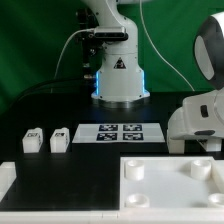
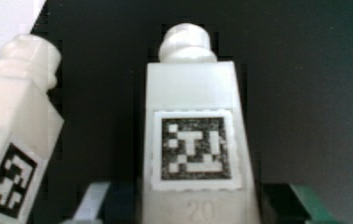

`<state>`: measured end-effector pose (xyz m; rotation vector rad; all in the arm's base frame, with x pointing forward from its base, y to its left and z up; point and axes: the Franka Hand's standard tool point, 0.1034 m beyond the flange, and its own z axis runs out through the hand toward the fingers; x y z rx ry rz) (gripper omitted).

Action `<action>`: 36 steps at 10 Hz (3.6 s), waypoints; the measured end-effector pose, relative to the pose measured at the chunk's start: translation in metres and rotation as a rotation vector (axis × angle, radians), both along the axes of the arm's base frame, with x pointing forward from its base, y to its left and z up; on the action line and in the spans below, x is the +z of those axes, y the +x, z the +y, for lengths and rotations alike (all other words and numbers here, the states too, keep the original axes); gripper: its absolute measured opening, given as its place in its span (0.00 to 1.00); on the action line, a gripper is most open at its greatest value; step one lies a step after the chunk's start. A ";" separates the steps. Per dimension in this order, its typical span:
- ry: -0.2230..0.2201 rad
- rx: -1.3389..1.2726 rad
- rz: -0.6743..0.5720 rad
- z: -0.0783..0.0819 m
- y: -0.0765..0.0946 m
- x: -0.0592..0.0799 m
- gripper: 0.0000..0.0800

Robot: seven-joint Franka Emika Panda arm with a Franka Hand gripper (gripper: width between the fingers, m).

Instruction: Assemble one leg

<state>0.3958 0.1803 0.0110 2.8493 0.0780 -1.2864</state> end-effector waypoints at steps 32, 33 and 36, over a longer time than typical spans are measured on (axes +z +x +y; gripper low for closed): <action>0.182 0.058 -1.507 -0.073 0.221 0.133 0.37; 0.183 0.055 -1.512 -0.071 0.230 0.133 0.37; 0.182 0.043 -1.514 -0.069 0.239 0.125 0.37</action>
Offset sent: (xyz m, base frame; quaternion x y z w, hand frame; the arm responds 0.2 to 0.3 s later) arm 0.0000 0.0000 0.0000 0.0000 0.0000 0.0000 1.0000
